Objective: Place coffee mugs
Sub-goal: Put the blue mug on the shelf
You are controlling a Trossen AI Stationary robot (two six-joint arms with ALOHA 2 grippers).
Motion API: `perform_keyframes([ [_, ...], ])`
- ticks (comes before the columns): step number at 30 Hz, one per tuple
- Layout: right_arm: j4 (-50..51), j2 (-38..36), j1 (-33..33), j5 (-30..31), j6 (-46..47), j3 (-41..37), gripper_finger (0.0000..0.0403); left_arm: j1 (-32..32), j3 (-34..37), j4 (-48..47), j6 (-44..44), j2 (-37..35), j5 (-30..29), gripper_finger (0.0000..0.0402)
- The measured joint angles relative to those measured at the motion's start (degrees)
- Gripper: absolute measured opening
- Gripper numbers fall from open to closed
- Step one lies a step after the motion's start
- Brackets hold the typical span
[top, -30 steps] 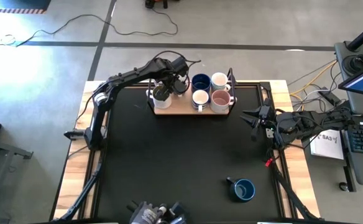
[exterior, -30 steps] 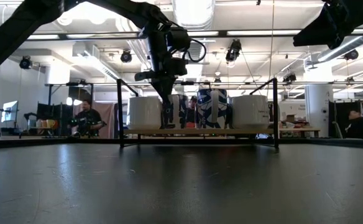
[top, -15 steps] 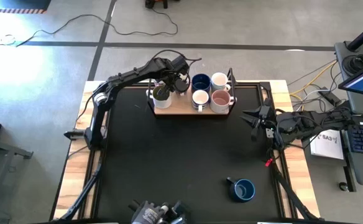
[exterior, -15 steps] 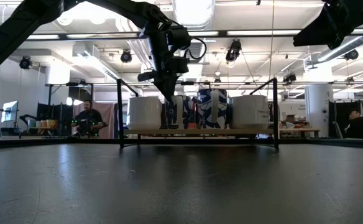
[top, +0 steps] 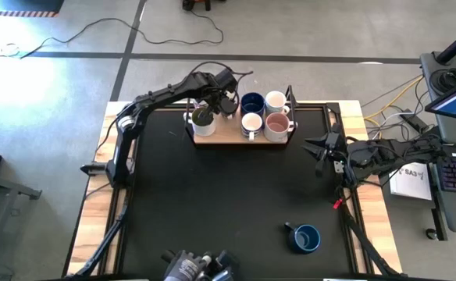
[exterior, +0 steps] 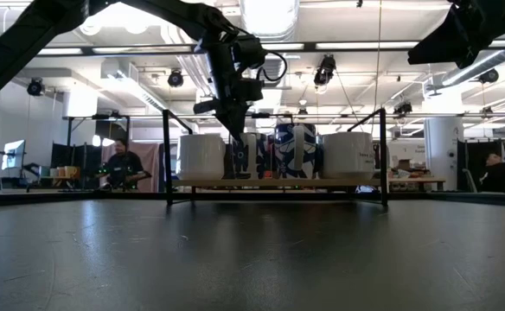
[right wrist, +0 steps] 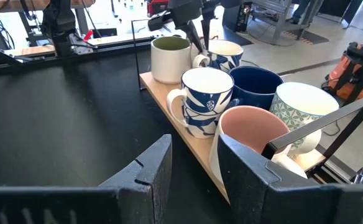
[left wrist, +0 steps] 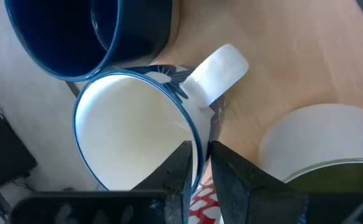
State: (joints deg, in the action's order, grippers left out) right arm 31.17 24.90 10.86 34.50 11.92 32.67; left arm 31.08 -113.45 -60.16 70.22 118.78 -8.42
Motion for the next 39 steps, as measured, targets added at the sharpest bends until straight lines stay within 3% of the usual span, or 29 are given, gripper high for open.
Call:
perform_keyframes([
  [26,0.0,0.0,0.0,0.0,0.0,0.0,0.0121,0.4,-2.3,-0.6,-4.0,0.0,-0.2,0.0041],
  [39,0.0,0.0,0.0,0.0,0.0,0.0,0.0121,-0.5,-8.2,-7.8,-8.2,0.0,-0.1,0.0041],
])
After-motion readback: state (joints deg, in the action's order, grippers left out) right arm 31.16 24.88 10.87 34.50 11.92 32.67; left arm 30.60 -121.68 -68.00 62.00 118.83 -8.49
